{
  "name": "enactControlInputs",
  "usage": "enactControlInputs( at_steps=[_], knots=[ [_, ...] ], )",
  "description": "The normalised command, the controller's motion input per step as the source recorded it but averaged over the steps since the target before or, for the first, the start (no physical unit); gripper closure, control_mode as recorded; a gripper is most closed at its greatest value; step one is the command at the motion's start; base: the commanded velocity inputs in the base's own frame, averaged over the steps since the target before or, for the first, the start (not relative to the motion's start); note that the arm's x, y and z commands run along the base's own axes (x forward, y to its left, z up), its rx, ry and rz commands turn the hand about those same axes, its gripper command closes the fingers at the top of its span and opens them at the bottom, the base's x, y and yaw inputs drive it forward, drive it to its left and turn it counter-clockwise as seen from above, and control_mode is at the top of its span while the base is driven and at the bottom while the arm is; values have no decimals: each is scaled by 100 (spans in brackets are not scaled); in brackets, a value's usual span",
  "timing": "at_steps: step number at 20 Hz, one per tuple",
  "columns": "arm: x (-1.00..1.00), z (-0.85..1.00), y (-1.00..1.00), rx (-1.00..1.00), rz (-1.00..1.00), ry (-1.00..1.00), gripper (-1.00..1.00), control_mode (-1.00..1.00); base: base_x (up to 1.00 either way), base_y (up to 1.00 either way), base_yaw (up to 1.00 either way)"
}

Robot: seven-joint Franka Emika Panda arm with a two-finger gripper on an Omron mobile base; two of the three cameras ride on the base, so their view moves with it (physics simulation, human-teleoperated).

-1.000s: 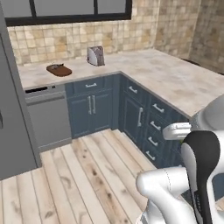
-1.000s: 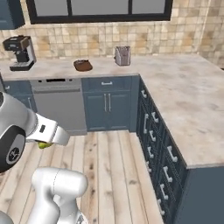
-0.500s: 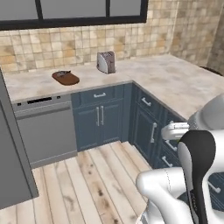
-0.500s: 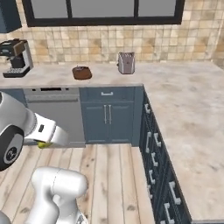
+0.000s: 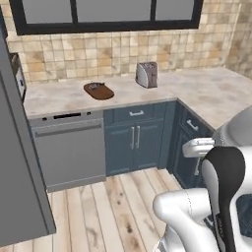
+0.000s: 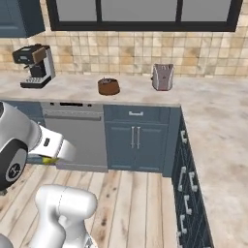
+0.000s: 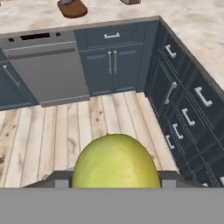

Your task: Retrieve a lemon from the fridge and place it on the cutting board with the fish.

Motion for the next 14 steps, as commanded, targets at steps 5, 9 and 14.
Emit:
enactControlInputs(
  at_steps=[5, 9, 14],
  knots=[
    [0, 0, 0, 0, 0, 0, 100, 100, 80, -40, 30],
    [0, 0, 0, 0, 0, 0, 100, 100, 61, -34, 34],
    [0, 0, 0, 0, 0, 0, 100, 100, 51, -27, 21]
  ],
)
